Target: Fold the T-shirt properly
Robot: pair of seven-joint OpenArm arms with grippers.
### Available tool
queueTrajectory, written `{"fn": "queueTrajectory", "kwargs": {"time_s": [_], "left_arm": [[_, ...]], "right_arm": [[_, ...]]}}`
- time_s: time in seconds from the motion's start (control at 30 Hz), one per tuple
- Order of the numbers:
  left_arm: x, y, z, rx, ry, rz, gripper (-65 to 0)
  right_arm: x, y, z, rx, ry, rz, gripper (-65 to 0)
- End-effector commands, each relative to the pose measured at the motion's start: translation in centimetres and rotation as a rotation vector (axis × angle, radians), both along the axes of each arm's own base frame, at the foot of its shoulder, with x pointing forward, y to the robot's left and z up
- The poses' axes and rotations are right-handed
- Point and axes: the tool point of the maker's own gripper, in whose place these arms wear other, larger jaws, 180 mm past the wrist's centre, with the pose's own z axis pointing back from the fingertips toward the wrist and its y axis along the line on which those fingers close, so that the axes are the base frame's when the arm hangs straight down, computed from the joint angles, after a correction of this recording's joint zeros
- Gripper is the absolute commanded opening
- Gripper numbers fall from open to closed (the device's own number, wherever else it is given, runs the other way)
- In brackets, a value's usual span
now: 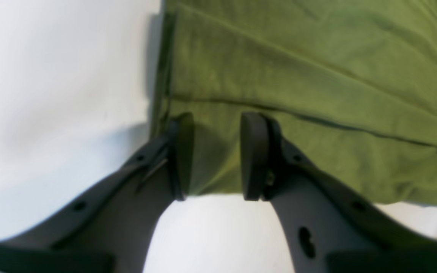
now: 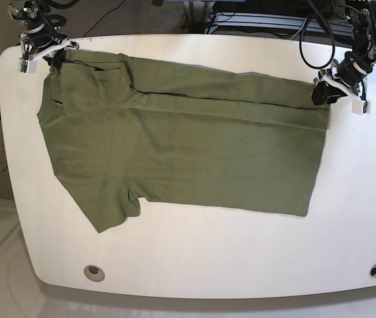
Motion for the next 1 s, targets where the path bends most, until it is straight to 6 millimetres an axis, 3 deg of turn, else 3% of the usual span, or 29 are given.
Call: {"fn": "queueTrajectory", "kwargs": {"time_s": [0.0,0.07,0.13,0.33,0.67,0.97], "left_arm": [[0.5,0.6,1.9,0.024,-0.057,-0.008,-39.7],[0.3,0.6,2.6,0.039,-0.071,-0.015,-35.5],[-0.4,-0.6,4.1,0.069,-0.086,-0.071,-26.9],[-0.8,-1.7,3.8,0.058,-0.072,-0.097,-33.6],[-0.8,-3.8,1.4,0.006,-0.020,-0.136,-43.6],[-0.9,-2.9,0.1,-0.002,0.011,-0.099,-49.4]], "right_arm": [[0.4,-0.4,0.7,-0.013,-0.024,0.004,-65.0],[0.4,-0.4,0.6,-0.012,-0.023,0.003,-65.0],[0.4,-0.4,0.7,-0.016,-0.019,0.009,-65.0],[0.3,-0.4,0.6,-0.015,-0.018,0.006,-65.0],[0.3,-0.3,0.5,-0.018,-0.012,0.013,-65.0],[0.2,-0.1,0.3,-0.013,-0.001,0.014,-65.0]]}}
